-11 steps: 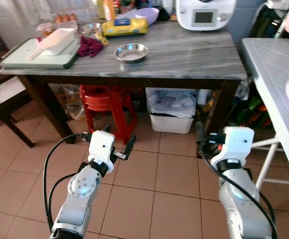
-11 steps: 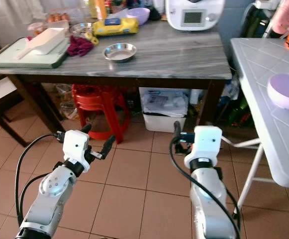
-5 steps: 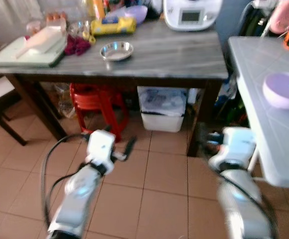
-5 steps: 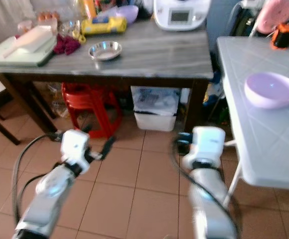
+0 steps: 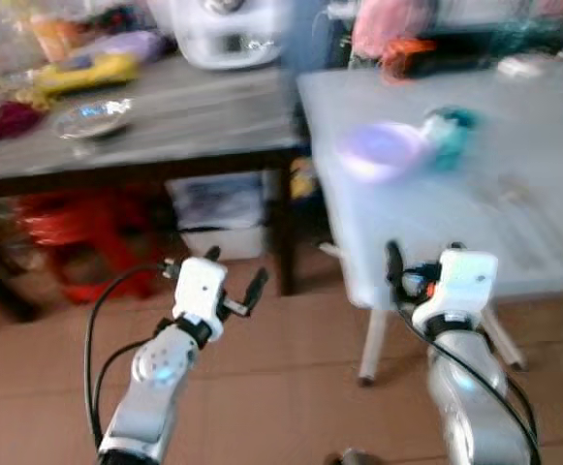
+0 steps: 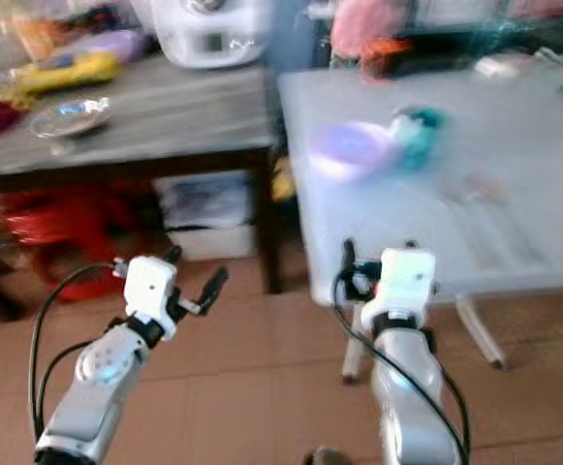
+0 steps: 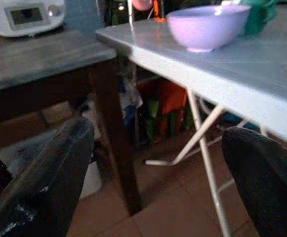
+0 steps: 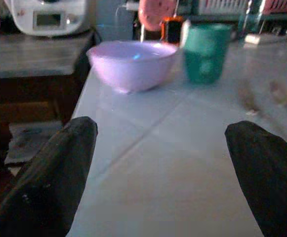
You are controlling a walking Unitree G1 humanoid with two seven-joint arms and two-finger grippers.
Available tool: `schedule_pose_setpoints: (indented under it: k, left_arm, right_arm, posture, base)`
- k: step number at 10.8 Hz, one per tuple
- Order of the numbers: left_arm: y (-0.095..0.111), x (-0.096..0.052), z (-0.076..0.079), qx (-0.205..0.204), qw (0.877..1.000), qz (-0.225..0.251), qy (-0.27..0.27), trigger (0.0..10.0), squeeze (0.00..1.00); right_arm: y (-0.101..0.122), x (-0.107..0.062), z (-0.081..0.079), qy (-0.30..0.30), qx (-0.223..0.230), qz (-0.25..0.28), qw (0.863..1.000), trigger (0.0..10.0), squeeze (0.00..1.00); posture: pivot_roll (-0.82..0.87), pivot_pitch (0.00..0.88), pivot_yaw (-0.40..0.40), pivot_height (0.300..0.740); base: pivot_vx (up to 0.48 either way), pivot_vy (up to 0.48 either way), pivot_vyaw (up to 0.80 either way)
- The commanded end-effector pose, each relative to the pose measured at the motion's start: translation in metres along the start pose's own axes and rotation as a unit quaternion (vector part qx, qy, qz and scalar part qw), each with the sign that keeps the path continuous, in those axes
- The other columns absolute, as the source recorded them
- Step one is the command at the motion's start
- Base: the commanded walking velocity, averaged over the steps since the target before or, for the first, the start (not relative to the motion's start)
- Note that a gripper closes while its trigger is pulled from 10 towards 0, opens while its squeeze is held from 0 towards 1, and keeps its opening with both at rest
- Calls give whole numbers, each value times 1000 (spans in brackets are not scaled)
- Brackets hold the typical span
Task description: Setting the table
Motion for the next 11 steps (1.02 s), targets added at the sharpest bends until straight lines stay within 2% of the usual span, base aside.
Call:
schedule_pose_setpoints:
  k: [1,2,7,11]
  left_arm:
    - [-1,-1,-2,4,1000,-3,4,10000,0]
    - [-2,-1,-4,-6,1000,-3,13,10000,0]
    - [4,2,-4,5,1000,4,20,10000,0]
    - [4,1,-1,0,1000,3,7,10000,0]
  right_arm:
    - [0,1,-1,3,-1,-1,1000,10000,0]
    - [0,1,-2,5,-1,0,1000,10000,0]
    - [2,1,-9,17,-9,9,1000,10000,0]
    - [0,0,-7,11,-6,6,1000,10000,0]
  posture:
    - [-78,93,99,740]
    - [-77,93,99,740]
    - [-72,93,109,740]
    - [-68,97,110,740]
  base:
    - [0,-251,0]
    - [0,0,0]
    - [0,0,84]
    - [0,0,106]
Point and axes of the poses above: a point about 5 cm out from each wrist's last joint towards the gripper, its own x axis pointing out of the wrist towards the gripper, its own y axis along the axis of the wrist's last joint, z = x × y, the point moved 4 cm from there along x, pointing out of the wrist towards the gripper
